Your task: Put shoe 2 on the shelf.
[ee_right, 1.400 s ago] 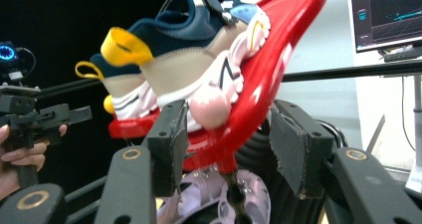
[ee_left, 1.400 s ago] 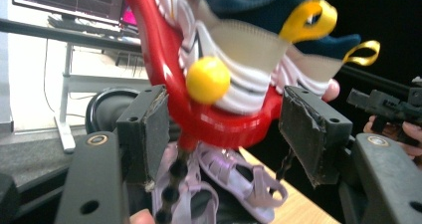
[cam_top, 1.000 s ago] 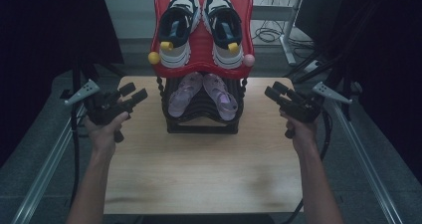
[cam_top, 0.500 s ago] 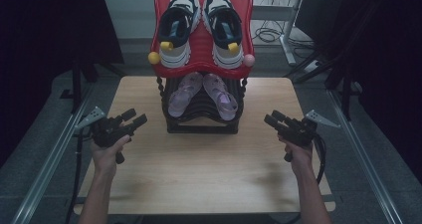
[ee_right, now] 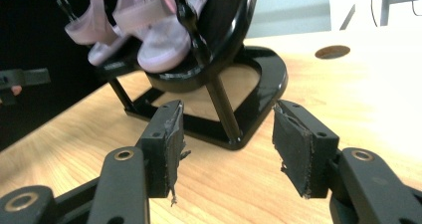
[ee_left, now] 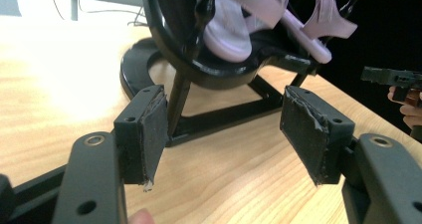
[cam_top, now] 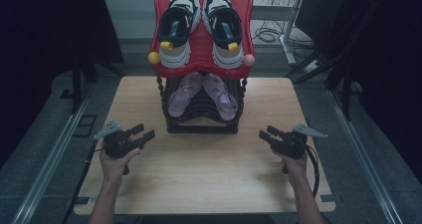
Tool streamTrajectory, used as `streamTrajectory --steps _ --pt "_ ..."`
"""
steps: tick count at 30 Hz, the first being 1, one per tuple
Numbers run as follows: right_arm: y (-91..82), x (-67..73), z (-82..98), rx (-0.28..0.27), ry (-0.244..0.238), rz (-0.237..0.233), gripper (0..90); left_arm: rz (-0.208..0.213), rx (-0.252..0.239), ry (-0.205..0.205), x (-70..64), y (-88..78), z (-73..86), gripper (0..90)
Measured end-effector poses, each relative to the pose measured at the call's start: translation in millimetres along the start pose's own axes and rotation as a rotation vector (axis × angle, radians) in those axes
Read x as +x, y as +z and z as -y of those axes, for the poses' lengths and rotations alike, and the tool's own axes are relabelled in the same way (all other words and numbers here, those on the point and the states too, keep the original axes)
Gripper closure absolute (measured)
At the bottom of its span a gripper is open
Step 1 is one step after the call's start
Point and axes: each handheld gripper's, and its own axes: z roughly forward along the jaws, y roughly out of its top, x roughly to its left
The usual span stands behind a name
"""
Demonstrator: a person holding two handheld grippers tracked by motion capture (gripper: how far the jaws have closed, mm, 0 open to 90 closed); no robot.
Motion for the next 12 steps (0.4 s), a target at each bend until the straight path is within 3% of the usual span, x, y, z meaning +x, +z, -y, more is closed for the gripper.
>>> streamTrajectory --steps 12 --pt "-0.8 1.4 5.4 0.005 -0.011 0.008 43.9 -0.014 -0.005 -0.018 3.9 -4.3 5.8 35.3"
